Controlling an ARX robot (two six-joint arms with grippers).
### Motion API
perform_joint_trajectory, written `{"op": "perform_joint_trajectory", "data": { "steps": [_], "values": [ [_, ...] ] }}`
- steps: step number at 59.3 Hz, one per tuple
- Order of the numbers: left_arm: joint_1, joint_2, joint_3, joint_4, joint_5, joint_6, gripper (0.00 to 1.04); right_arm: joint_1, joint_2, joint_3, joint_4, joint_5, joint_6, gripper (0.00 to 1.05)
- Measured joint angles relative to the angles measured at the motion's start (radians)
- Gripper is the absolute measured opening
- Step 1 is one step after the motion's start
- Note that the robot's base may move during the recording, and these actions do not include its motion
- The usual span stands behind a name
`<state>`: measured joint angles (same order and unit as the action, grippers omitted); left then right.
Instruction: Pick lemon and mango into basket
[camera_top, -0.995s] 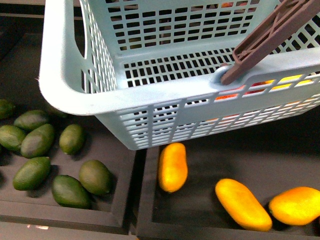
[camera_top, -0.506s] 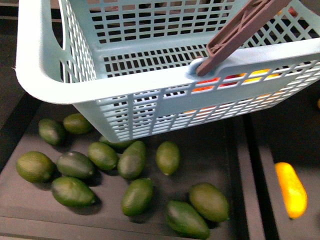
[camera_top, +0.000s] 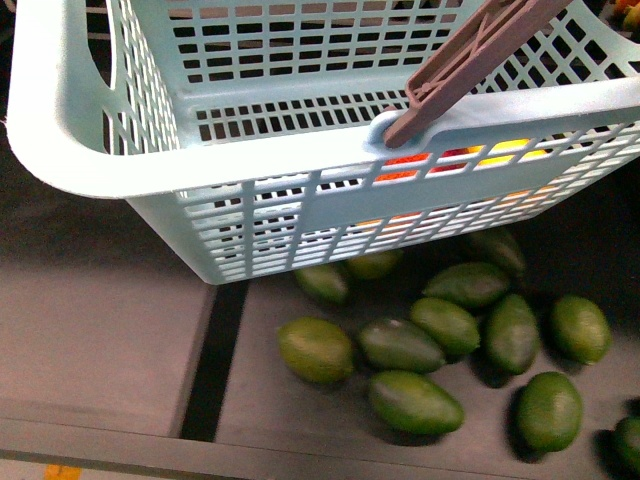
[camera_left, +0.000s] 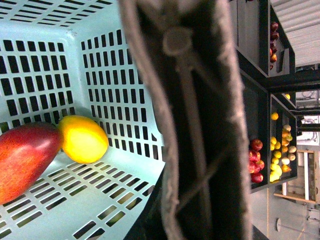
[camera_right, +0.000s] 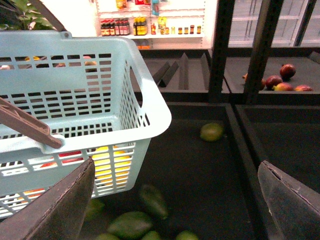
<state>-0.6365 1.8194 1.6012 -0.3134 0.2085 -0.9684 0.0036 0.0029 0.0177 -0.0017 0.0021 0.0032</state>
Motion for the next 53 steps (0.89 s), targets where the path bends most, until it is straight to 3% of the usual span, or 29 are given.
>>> {"op": "perform_joint_trajectory", "data": {
  "steps": [33,34,36,37,40,46,53],
  "values": [
    [0.017,-0.002,0.0,0.0,-0.025,0.018,0.05,-0.002,0.0,0.0,0.0,-0.006,0.0,0.96],
    [0.013,0.002,0.006,-0.019,-0.051,0.011,0.05,-0.002,0.0,0.0,0.0,-0.006,0.0,0.96],
    [-0.007,0.052,0.108,-0.2,-0.203,-0.016,0.05,-0.002,0.0,0.0,0.0,-0.003,0.0,0.96],
    [-0.016,0.093,0.201,-0.343,-0.326,-0.071,0.05,-0.002,0.0,0.0,0.0,-0.004,0.0,0.96],
    [-0.027,0.193,0.36,-0.547,-0.498,-0.138,0.05,-0.002,0.0,0.0,0.0,-0.003,0.0,0.96],
    [0.0,0.332,0.518,-0.591,-0.596,-0.132,0.05,-0.002,0.0,0.0,0.0,0.001,0.0,0.96],
    [0.05,0.435,0.653,-0.6,-0.594,-0.13,0.05,-0.002,0.0,0.0,0.0,0.0,0.0,0.96]
  ]
}}
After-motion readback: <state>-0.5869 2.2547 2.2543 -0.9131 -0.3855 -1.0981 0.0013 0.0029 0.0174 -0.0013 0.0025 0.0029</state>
